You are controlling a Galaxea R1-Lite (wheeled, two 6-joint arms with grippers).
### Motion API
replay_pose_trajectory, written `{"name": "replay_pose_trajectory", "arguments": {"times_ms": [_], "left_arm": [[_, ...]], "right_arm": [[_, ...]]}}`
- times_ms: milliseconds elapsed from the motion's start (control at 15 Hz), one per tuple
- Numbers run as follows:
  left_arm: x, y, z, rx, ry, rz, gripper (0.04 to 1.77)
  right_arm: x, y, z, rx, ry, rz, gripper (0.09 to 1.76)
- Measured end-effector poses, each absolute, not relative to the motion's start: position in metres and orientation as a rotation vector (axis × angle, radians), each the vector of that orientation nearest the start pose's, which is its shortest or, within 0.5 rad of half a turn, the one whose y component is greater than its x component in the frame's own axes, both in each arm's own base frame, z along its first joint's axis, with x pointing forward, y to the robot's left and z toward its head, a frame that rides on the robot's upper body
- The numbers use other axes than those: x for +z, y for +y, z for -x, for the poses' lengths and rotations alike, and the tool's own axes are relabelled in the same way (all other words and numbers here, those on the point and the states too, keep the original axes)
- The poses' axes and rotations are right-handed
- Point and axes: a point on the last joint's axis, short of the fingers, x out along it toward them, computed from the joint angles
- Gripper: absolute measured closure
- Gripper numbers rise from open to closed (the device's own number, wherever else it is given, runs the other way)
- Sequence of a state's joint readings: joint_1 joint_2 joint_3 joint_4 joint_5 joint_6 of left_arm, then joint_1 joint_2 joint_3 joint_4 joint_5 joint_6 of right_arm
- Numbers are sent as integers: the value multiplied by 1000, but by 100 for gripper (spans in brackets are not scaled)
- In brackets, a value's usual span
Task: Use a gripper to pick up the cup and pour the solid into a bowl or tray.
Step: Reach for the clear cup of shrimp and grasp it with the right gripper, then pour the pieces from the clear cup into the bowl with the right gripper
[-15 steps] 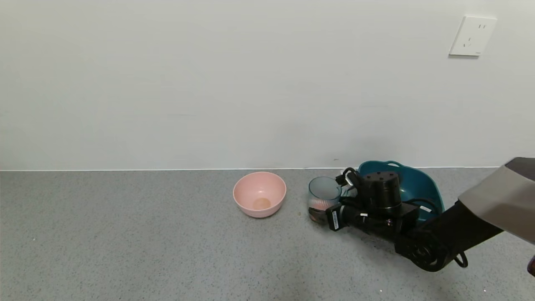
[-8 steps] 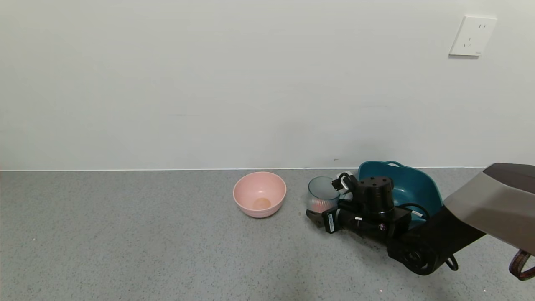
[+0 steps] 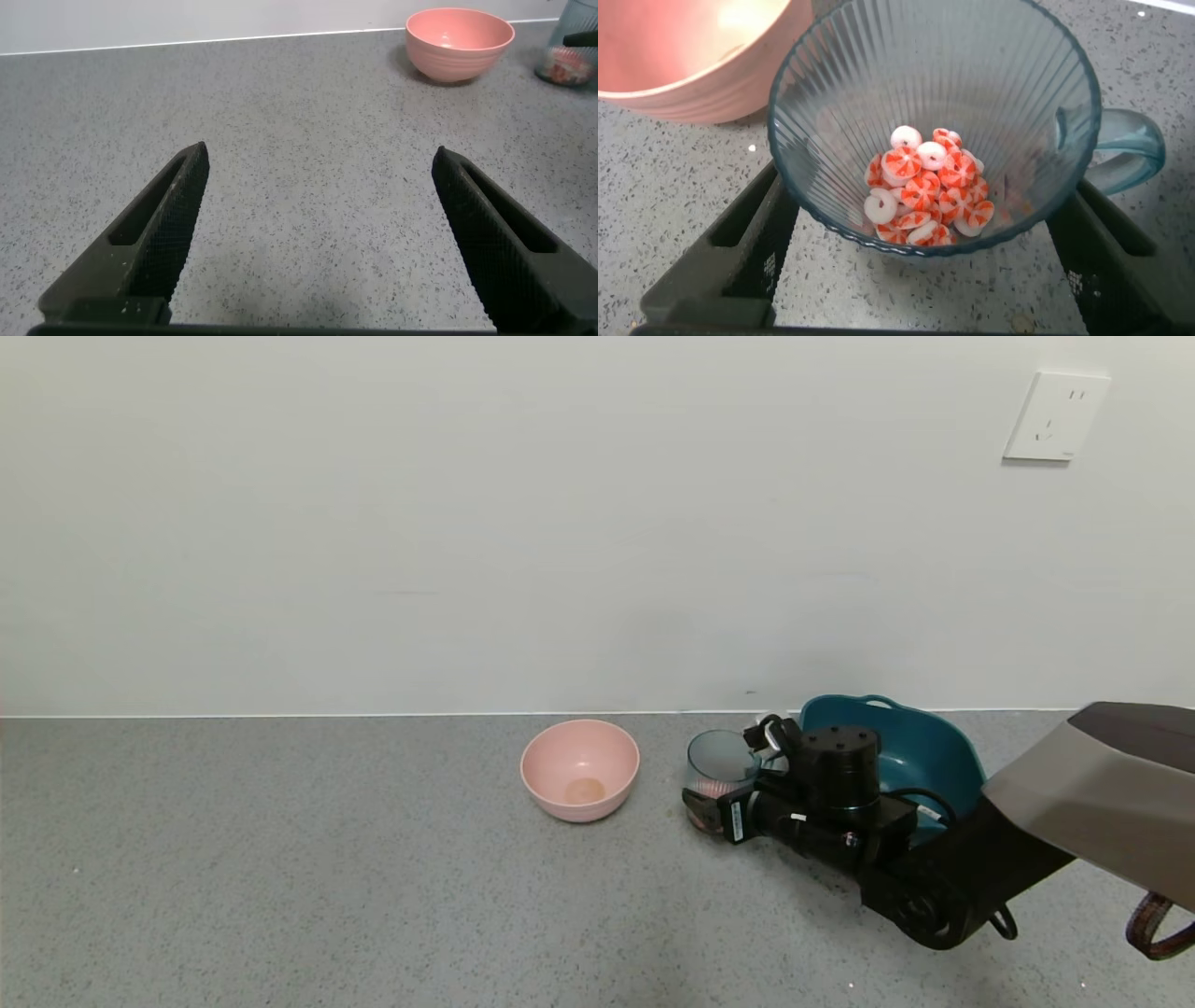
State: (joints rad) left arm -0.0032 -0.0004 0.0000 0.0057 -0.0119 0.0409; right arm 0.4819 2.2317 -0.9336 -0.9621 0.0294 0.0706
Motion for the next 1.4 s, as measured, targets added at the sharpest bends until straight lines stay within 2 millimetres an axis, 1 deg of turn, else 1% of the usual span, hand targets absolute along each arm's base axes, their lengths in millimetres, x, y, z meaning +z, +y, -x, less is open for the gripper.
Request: {"name": "replay_pose_trajectory", "arguments": {"times_ms": [600, 667, 733, 800, 1400], "left_arm": [[75, 0, 23, -16, 5, -41, 9], [75, 0, 23, -15, 5, -41, 9], [75, 0, 23, -16, 4, -41, 9], [75, 0, 23, -16, 5, -41, 9], [75, 0, 23, -16, 5, -41, 9]], "right_arm": [[51, 186, -356, 494, 338, 6, 14], [51, 186, -356, 494, 338, 7, 32], [51, 186, -356, 494, 336, 6, 43], [51, 186, -357, 494, 326, 4, 47], [51, 186, -357, 495, 313, 5, 50]]}}
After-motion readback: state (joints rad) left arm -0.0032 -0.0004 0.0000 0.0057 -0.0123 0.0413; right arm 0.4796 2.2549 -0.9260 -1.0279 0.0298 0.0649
